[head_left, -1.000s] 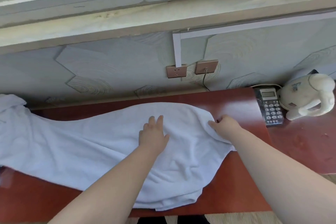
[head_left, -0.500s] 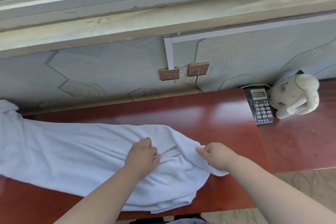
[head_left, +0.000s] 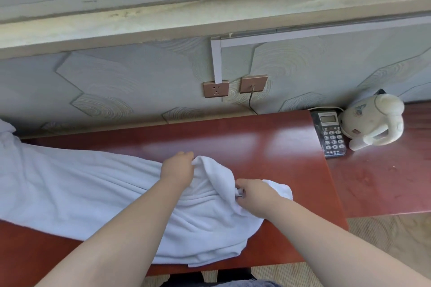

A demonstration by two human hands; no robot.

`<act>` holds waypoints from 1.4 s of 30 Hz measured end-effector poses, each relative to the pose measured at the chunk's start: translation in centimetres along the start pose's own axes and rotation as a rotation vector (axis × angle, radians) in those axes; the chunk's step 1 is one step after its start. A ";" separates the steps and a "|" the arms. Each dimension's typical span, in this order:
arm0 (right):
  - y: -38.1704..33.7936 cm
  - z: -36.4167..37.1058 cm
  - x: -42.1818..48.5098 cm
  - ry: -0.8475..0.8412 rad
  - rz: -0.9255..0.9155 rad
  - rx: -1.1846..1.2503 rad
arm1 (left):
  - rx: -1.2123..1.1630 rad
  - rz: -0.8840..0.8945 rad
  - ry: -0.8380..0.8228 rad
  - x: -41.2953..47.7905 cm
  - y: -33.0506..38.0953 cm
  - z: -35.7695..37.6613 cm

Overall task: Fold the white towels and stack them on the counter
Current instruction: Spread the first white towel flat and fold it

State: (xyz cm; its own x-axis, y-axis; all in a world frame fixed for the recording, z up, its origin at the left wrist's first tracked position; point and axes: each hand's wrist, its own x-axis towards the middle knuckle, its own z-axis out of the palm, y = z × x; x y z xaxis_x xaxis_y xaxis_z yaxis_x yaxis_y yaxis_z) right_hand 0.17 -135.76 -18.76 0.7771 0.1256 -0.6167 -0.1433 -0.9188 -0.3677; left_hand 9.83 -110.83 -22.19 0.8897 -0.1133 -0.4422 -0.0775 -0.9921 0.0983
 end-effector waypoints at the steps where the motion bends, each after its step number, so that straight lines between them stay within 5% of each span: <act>1: 0.0 -0.1 -0.1 0.002 -0.033 0.026 | -0.025 0.023 0.054 -0.3 0.1 -0.2; 6: 2.7 -3.5 0.5 0.214 0.062 0.172 | -0.075 0.060 0.284 -0.6 1.5 -3.1; 12: 9.4 -11.0 3.2 0.605 0.363 0.393 | -0.446 -0.010 0.344 3.3 5.2 -6.3; 17: 11.5 -10.9 5.1 0.480 0.387 0.446 | -0.293 0.114 0.058 3.4 6.5 -3.9; 20: 10.6 -7.6 4.4 0.357 0.374 0.389 | -0.089 0.191 0.053 0.2 6.3 -1.1; 26: 7.2 1.3 -0.5 0.259 0.119 0.089 | 0.079 0.506 -0.114 -9.5 3.7 4.3; 30: 5.7 3.9 -2.1 0.332 -0.063 -0.241 | 0.162 0.519 -0.168 -12.8 1.7 6.3; 37: 2.8 6.0 -3.4 0.285 -0.601 -0.523 | 0.186 0.676 0.105 -15.1 -1.1 5.5; 42: -0.1 9.9 -5.7 0.332 -0.707 -0.467 | 0.217 0.666 0.212 -16.9 -6.7 6.0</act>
State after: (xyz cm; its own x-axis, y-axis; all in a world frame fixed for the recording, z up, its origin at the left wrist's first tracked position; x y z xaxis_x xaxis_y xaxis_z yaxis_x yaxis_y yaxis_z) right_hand -10.34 -132.71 -22.10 0.7364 0.6698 -0.0955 0.6407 -0.7357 -0.2198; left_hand -7.41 -102.60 -20.73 0.6890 -0.7055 -0.1661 -0.7004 -0.7070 0.0977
